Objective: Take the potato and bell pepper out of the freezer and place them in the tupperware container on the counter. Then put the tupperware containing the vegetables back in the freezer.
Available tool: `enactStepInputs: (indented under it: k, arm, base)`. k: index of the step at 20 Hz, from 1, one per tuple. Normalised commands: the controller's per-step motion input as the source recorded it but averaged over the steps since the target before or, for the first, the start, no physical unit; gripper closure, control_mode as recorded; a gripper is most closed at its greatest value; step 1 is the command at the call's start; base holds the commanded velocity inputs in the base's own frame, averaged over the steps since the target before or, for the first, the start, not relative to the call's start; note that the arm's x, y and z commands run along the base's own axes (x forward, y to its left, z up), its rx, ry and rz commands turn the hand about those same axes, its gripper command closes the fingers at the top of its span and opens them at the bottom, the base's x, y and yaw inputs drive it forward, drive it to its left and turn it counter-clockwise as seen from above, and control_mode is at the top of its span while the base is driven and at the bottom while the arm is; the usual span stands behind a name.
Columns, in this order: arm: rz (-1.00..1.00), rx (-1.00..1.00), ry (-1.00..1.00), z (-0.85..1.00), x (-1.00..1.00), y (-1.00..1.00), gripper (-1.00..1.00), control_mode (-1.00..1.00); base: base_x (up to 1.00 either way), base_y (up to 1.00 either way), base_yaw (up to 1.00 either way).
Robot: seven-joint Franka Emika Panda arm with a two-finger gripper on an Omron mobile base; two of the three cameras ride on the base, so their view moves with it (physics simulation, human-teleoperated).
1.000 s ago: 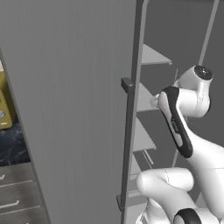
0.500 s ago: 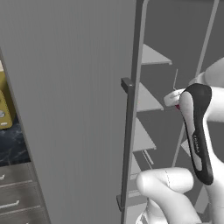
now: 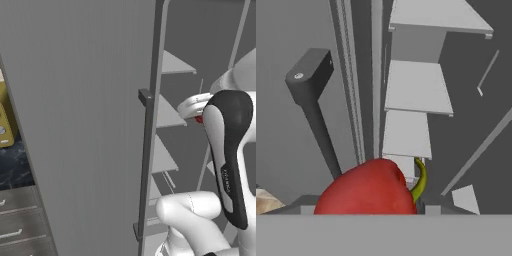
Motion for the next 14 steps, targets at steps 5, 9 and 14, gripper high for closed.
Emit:
enactStepInputs:
  k: [5, 9, 14]
  arm:
    - [0.0, 0.0, 0.05, -0.02, 0.0, -0.03, 1.0, -1.0]
    - [0.0, 0.01, 0.0, -0.06, 0.0, -0.14, 1.0, -1.0]
    - [0.0, 0.0, 0.0, -0.09, -0.01, -0.06, 1.0, -1.0]
  base:
    - [0.0, 0.0, 0.0]
    - [0.0, 0.0, 0.0]
    - [0.0, 0.0, 0.0]
